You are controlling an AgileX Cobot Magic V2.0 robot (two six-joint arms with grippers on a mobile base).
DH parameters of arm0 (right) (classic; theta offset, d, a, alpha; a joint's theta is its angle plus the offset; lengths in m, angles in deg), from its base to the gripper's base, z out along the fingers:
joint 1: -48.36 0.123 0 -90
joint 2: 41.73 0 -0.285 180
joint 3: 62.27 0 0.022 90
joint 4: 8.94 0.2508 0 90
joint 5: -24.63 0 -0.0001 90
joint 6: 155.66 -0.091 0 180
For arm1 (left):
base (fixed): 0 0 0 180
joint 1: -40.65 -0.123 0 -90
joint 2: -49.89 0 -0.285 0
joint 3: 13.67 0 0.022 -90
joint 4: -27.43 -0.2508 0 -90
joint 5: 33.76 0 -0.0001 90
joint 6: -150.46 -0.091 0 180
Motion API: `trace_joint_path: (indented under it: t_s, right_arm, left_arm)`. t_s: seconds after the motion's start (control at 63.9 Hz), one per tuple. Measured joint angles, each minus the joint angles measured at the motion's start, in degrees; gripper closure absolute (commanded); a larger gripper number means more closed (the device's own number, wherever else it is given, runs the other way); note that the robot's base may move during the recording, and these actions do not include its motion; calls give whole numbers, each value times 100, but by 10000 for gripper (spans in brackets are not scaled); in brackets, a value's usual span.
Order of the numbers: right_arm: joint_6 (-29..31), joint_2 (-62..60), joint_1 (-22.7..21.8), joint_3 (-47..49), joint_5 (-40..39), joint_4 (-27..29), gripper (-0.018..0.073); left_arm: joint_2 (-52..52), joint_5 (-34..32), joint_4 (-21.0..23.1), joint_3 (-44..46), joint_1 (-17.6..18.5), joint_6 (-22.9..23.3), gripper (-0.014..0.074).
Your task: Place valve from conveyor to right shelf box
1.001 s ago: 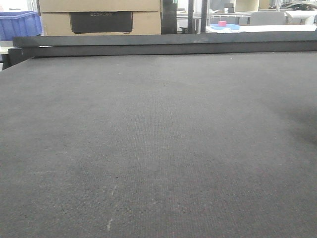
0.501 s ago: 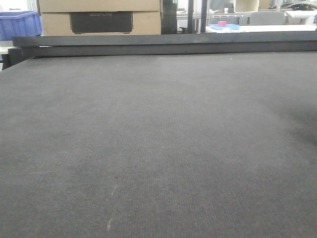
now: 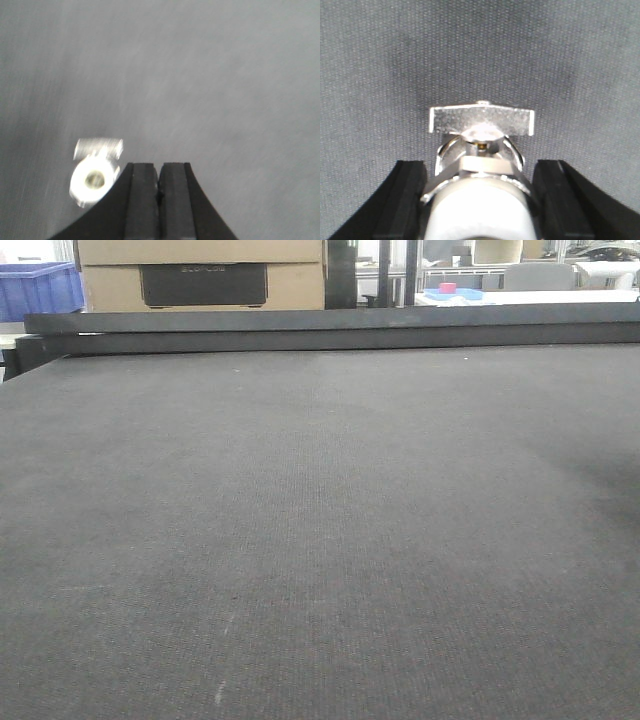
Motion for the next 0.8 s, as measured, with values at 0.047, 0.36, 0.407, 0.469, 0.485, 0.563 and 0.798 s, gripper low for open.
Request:
trace_joint_path:
  t_s: [0.047,0.36,0.407,0.469,0.485,0.563,0.798]
  right_arm:
    - [0,0,0,0,0,0,722]
    - [0,0,0,0,0,0,722]
    - [0,0,0,0,0,0,722]
    - [0,0,0,0,0,0,722]
    - [0,0,0,0,0,0,722]
    - [0,0,0,0,0,11,722]
    - [0,0,0,0,0,11,722]
  left_arm:
    - [-133,220,0,65,-123,21,708]
    - [-1153,1378,-13,880,-778,-612,708]
    - [-1342,1470,-1,970,-799,-743,708]
    - [-1588,1507,56,1045,-800,-890,708]
    - [-1642,1524,68,1054,-800,-907,708]
    - [-1907,1551,93,1075,-800,-972,667]
    - [-2452,1578,75,1075,-800,-1026,218]
